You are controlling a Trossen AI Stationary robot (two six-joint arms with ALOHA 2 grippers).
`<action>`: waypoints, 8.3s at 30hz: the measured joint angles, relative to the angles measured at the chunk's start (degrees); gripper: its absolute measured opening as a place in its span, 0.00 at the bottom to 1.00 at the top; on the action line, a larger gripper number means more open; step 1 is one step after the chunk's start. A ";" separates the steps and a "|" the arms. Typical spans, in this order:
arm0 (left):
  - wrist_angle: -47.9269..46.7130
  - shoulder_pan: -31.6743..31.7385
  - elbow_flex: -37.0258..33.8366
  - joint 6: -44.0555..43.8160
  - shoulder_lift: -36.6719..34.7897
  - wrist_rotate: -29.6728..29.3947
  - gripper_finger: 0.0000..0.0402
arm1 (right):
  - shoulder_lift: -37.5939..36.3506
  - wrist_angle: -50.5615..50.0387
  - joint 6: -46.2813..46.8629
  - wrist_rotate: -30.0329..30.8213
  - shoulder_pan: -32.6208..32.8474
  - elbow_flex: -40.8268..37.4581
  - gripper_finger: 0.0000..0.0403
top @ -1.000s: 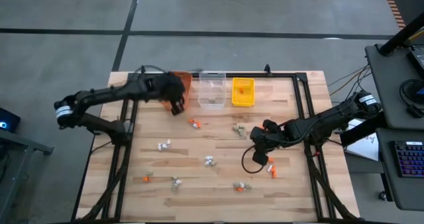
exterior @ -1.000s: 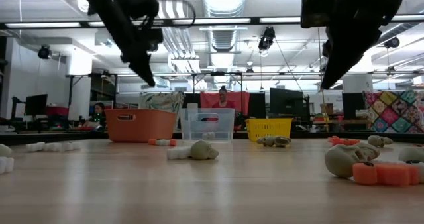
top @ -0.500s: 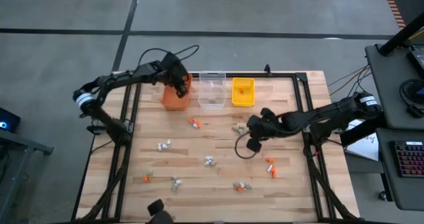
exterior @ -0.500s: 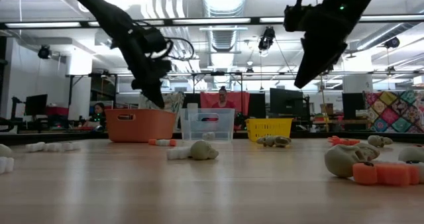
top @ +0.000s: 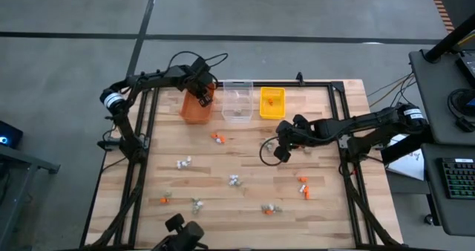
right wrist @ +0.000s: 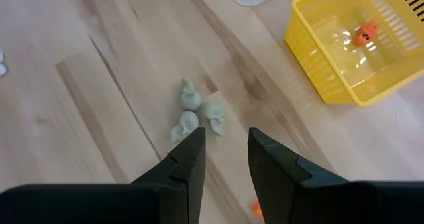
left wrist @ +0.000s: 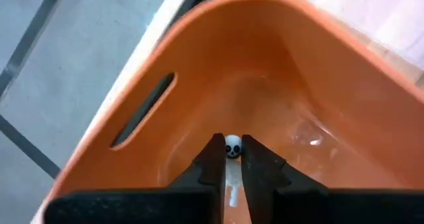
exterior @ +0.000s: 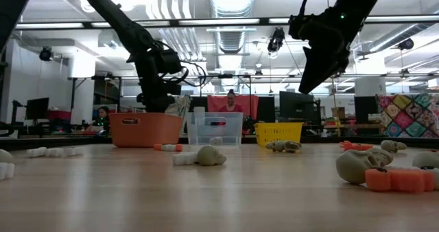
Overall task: Sort Halloween decoration
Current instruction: Put the white skeleton toy into the orange bin, then put the gray skull toy into the transparent bin, then put the white skeleton toy into the orange bin
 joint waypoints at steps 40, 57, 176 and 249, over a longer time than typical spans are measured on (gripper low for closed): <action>30.58 -23.07 -29.16 -17.80 -40.84 14.12 0.20 | 0.08 12.58 10.16 -5.13 0.13 0.04 0.25; 52.48 -30.95 -38.93 -22.82 -45.51 13.92 0.20 | 2.20 12.12 16.06 -8.98 0.13 0.09 0.20; 53.46 -30.90 -38.56 -22.34 -42.90 13.77 0.20 | 18.46 9.37 -17.28 -11.25 -3.15 15.21 0.02; 49.17 -30.62 -38.54 -19.34 -54.57 13.79 0.20 | 55.66 -9.02 -40.41 -17.64 -30.77 65.72 0.28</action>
